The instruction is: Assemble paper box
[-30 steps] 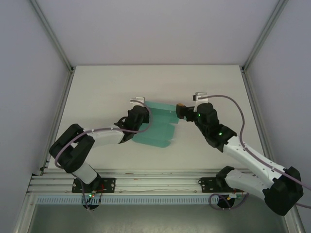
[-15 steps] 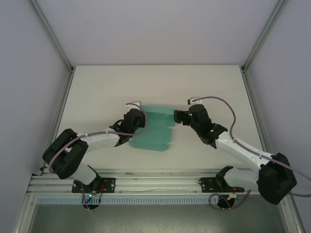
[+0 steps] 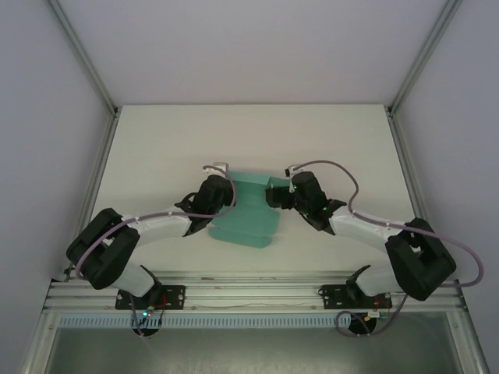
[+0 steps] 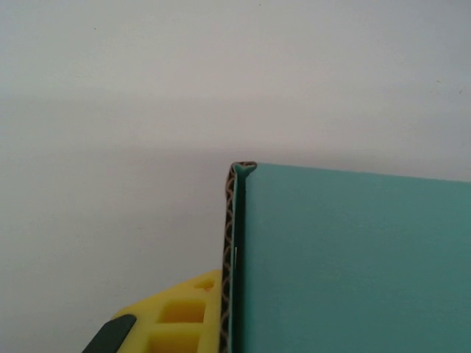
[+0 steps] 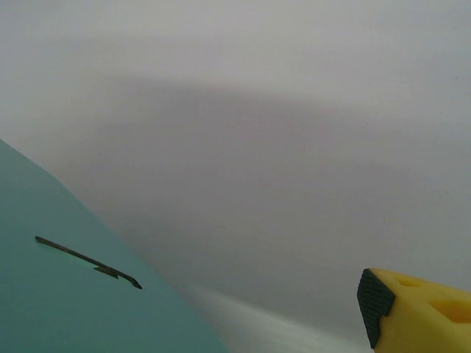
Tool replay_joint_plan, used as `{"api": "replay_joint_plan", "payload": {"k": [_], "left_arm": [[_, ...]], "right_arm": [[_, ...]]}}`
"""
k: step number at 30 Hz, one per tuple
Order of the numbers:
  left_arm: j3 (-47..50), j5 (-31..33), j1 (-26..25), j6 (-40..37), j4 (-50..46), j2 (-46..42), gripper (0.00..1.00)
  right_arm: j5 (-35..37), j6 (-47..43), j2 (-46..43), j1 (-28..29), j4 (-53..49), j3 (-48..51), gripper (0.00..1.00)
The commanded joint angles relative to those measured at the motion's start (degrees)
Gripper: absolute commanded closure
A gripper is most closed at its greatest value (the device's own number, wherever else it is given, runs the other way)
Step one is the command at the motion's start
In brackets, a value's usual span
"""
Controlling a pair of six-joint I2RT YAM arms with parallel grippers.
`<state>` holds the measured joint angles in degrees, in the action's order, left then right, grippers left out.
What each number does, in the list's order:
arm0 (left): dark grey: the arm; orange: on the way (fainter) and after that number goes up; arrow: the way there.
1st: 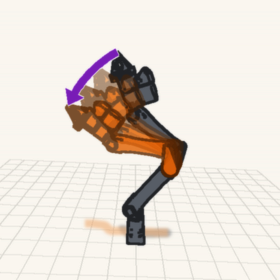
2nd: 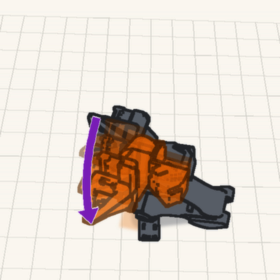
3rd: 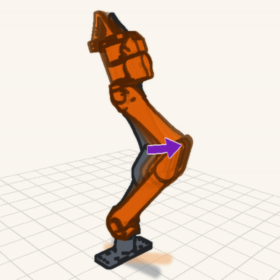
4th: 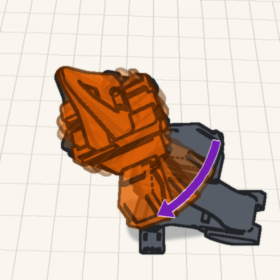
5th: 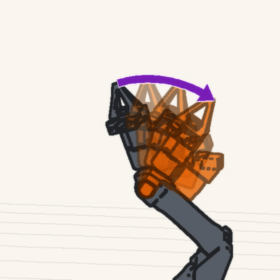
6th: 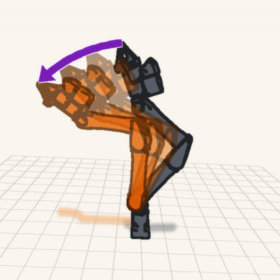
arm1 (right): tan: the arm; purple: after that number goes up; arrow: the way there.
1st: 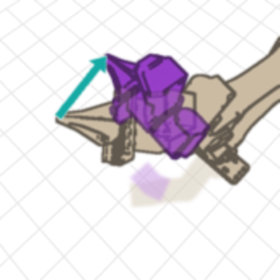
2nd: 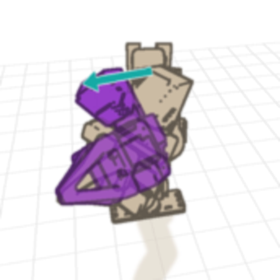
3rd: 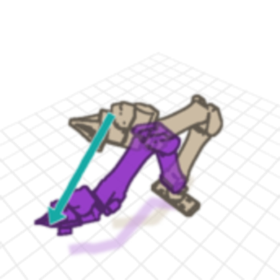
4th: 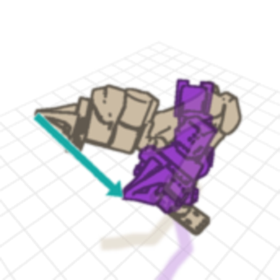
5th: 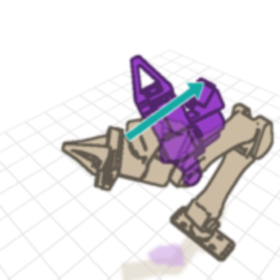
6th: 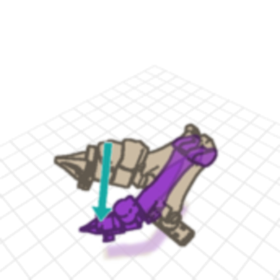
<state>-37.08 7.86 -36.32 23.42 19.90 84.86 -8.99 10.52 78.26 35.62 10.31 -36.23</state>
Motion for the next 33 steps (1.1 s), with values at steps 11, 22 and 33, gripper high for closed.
{"api": "replay_joint_plan", "payload": {"k": [11,22,33], "left_arm": [[-3.6,4.1,-0.2,4.3,-2.3,0.5,1.0],[-5.5,6.5,-0.2,4.9,-5.6,-0.6,1.0],[-5.7,3.8,-0.2,4.6,-5.7,-0.4,1.0]], "right_arm": [[16.4,2.4,-7.5,2.4,0.9,0.1,0.08],[21.0,7.9,-24.4,1.4,-16.4,8.9,0.03],[20.0,6.2,-18.3,-0.2,-2.8,10.4,0.04]]}}
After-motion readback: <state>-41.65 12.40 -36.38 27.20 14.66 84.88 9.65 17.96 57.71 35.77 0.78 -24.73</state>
